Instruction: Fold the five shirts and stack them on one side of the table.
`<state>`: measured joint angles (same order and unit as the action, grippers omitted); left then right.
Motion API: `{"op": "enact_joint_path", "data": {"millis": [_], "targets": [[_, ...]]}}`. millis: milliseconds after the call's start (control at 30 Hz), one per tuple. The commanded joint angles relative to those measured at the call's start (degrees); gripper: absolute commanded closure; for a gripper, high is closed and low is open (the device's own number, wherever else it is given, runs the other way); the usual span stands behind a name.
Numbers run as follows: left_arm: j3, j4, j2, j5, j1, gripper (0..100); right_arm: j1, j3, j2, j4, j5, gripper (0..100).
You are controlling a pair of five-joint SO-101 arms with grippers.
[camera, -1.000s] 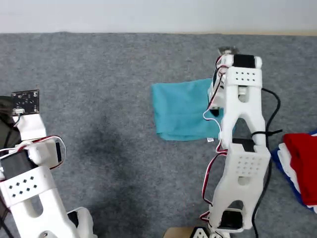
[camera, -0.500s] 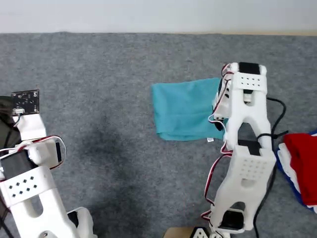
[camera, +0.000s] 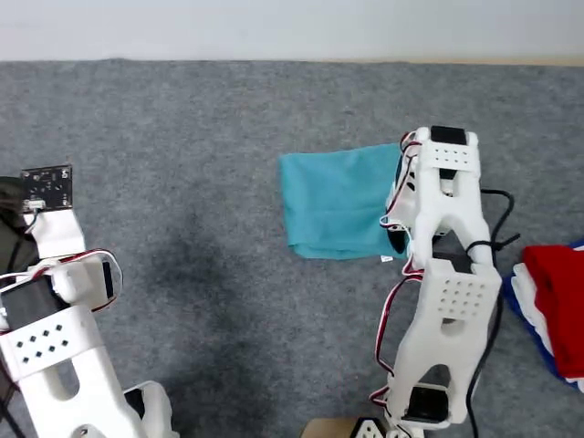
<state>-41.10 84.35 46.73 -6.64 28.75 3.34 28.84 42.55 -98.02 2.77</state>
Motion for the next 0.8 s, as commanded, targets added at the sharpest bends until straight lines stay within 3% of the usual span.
{"op": "enact_joint_path", "data": {"millis": [0, 133, 400, 767], "targets": [[0.2, 0.6, 0.8, -0.4, 0.1, 100, -0.3, 0.3, -0.2, 0.3, -2.0, 94.1], [0.2, 0.6, 0.8, -0.4, 0.1, 100, 0.7, 0.3, -0.6, 0.6, -3.3, 99.1], [-0.7, 0.4, 0.9, -0.4, 0.1, 100, 0.9, 0.4, -1.4, -0.6, -3.3, 98.8], [-0.9, 0.4, 1.1, -0.4, 0.1, 100, 3.4, 0.4, -13.1, -0.5, -3.2, 98.9]]}}
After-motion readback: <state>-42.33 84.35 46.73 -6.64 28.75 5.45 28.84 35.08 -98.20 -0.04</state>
